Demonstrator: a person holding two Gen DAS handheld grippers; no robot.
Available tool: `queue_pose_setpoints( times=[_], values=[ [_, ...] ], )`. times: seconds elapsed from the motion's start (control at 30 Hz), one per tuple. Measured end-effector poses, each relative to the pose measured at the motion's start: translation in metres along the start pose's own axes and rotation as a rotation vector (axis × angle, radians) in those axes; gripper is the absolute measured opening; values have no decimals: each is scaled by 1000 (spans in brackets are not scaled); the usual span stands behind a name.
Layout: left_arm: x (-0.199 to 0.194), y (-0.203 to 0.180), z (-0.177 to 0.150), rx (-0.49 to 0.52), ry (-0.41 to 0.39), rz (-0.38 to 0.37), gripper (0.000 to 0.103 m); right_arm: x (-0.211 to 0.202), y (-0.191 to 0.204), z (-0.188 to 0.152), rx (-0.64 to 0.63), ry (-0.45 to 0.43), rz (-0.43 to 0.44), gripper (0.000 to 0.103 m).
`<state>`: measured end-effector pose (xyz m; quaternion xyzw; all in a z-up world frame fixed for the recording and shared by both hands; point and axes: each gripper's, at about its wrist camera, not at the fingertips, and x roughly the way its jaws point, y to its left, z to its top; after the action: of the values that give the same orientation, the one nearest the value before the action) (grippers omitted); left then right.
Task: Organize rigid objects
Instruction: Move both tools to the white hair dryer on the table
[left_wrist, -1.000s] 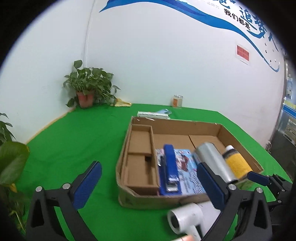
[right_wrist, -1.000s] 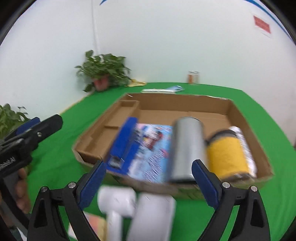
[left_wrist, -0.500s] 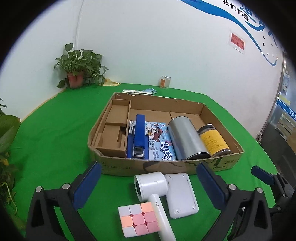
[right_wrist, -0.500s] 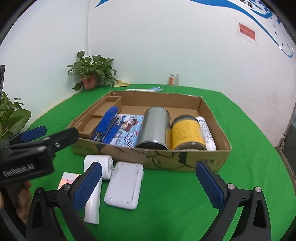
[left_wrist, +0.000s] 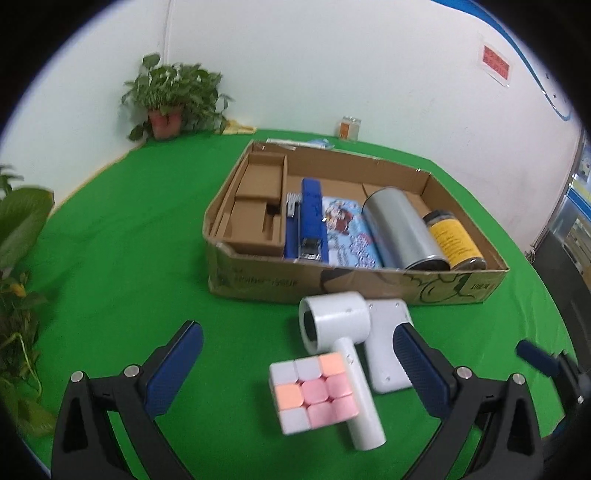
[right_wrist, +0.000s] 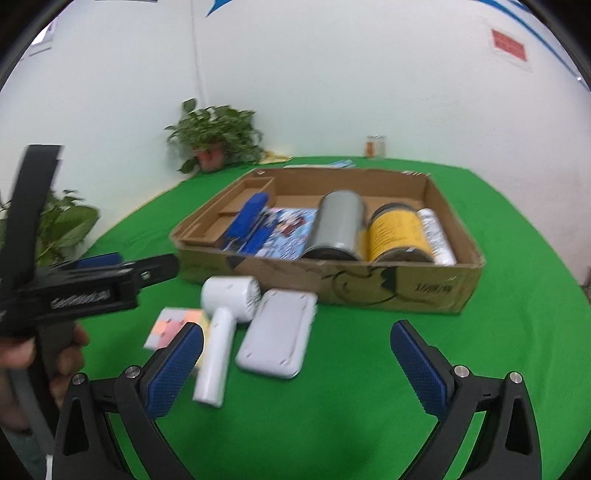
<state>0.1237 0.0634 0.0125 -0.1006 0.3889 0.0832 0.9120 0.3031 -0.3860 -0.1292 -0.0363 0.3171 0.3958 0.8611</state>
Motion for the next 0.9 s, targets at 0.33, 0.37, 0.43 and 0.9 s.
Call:
queue_pose_setpoints(
  times=[0.33,0.37,0.43,0.9],
  values=[
    [6,19,-22,-76,139,-172,102,75,29,-31,19,266,190,53],
    [6,17,-25,-62,147,-178,102,83,33,-33,12,286,197,46],
    [6,14,-31,-53,158,-188,102,95,39,-39,0,322,206,39],
    [9,-5,-81,-133,352,-465,90,58,15,-76,125,384,240,25]
  ],
)
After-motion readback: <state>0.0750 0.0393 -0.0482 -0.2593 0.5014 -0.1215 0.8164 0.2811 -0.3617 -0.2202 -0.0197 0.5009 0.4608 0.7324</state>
